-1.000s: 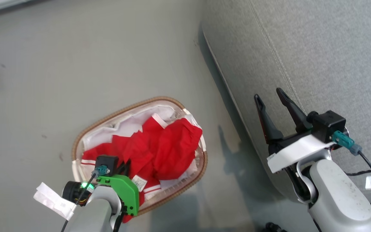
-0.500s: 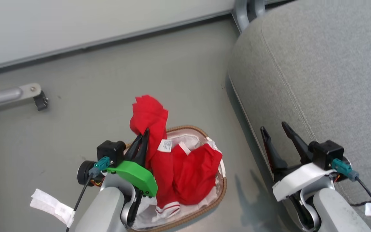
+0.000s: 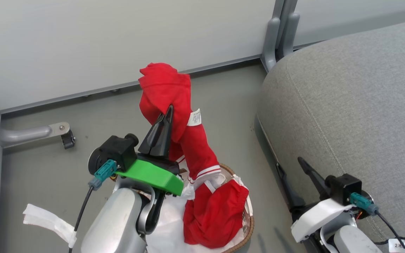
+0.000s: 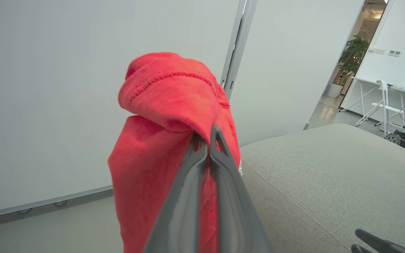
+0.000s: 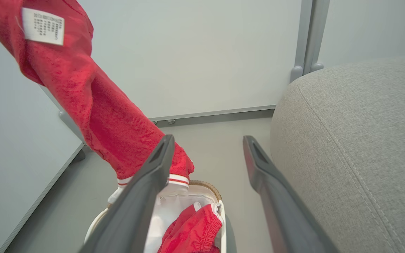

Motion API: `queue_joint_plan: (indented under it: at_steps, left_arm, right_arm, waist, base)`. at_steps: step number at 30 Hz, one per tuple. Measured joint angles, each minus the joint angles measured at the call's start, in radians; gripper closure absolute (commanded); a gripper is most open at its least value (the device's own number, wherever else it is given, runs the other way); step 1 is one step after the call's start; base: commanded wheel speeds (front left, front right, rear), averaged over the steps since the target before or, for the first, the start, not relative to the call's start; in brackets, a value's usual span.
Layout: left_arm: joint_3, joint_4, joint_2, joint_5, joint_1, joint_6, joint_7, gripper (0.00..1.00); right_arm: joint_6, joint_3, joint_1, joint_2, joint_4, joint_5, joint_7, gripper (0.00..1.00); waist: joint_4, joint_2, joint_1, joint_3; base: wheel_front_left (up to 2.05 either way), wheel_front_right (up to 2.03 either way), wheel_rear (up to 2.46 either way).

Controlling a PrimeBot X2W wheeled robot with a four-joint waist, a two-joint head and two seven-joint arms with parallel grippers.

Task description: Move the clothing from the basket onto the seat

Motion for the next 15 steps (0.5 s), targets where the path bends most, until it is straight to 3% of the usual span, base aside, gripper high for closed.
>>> queue_joint_plan:
  at_steps: [6,15]
  left_arm:
    - [-0.030,-0.045,0.000,-0.007,-0.028,0.019,0.000,1.00]
    - [-0.114,-0.057,0.000,-0.043,-0.041,0.042,0.000,1.00]
  right_arm:
    - [0.000,0.076,0.012,-0.007,-0.016,0.000,0.000,0.00]
    - [0.000,0.310,-0.101,-0.007,-0.048,0.005,0.000,0.00]
  waist:
    - [0.003,0.0000,0.0000,-0.026]
    - [0.028,0.0000,0.0000,-0.018]
  base:
    - [0.00,0.00,0.00]
    - [0.00,0.00,0.00]
